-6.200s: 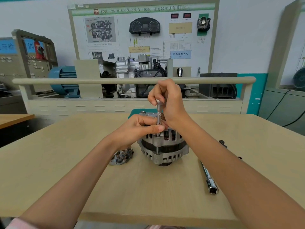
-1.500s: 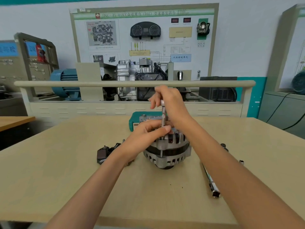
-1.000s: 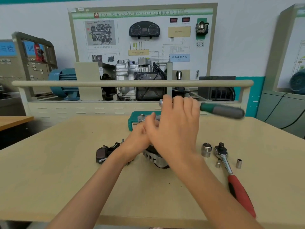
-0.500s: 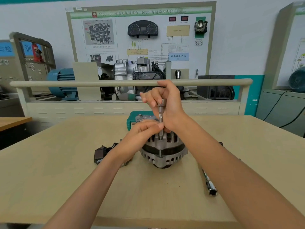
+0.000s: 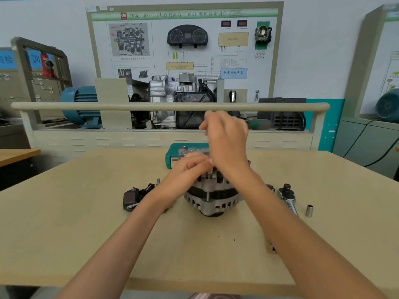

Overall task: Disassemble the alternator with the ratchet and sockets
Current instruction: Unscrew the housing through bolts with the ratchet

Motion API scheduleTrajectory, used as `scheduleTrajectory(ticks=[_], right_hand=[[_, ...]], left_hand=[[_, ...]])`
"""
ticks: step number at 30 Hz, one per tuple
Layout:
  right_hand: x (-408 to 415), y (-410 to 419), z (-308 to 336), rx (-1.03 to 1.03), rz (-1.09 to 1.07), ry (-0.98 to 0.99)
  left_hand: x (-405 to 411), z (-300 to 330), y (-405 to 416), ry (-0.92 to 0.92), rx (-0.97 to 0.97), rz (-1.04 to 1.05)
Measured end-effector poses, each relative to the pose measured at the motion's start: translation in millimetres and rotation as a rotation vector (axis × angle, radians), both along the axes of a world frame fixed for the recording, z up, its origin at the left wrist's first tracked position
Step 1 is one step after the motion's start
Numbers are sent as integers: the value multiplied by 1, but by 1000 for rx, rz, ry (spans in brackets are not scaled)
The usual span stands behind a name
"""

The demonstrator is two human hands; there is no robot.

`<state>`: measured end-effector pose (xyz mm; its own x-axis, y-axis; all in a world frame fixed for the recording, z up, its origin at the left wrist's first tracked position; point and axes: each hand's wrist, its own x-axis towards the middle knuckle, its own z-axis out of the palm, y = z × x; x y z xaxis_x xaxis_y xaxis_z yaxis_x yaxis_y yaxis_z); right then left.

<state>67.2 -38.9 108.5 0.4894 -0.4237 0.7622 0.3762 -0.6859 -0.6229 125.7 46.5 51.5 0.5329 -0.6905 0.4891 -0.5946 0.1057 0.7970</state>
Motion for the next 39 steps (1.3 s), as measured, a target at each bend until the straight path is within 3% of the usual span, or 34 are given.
scheduleTrajectory(ticks=[5, 7, 9, 10, 13, 14, 16, 18, 22, 25, 27, 29, 32, 34, 36, 39], right_hand=[[27, -19, 15, 519, 809, 38], [28, -15, 12, 586, 902, -2], [22, -10, 6, 476, 742, -72], [15, -9, 1, 328, 561, -94], [-5, -2, -26, -360, -311, -25], [-9, 2, -33, -500, -527, 8], [-11, 10, -34, -520, -654, -4], [-6, 8, -22, -289, -437, -43], [15, -12, 11, 354, 428, 12], [25, -15, 15, 538, 848, 29], [23, -13, 12, 581, 908, -17], [14, -8, 1, 387, 618, -115], [-2, 5, -27, -298, -339, -113], [-7, 13, -35, -475, -637, -89], [-7, 10, -22, -295, -430, -76], [5, -11, 8, 256, 319, -18]], left_hand=[[-1, 2, 2, -7, 10, -23], [-3, 1, 2, -21, -29, -23], [-1, -2, 1, -43, -35, -5], [1, -3, 1, -42, -26, 4], [7, -4, 1, -36, -12, 22], [7, -4, 1, -40, -14, 22], [6, -5, 0, -54, -16, 24], [2, -4, -1, -49, -28, 23], [1, -1, -1, -13, 8, 13], [1, 0, 2, -28, 3, -20], [0, -3, 2, -58, -22, -22], [2, -4, 1, -80, -28, -3], [6, -6, 1, -67, -34, 13], [6, -6, 1, -60, -53, 2], [2, -5, 1, -61, -69, -9], [1, -3, -1, -77, -12, -1]])
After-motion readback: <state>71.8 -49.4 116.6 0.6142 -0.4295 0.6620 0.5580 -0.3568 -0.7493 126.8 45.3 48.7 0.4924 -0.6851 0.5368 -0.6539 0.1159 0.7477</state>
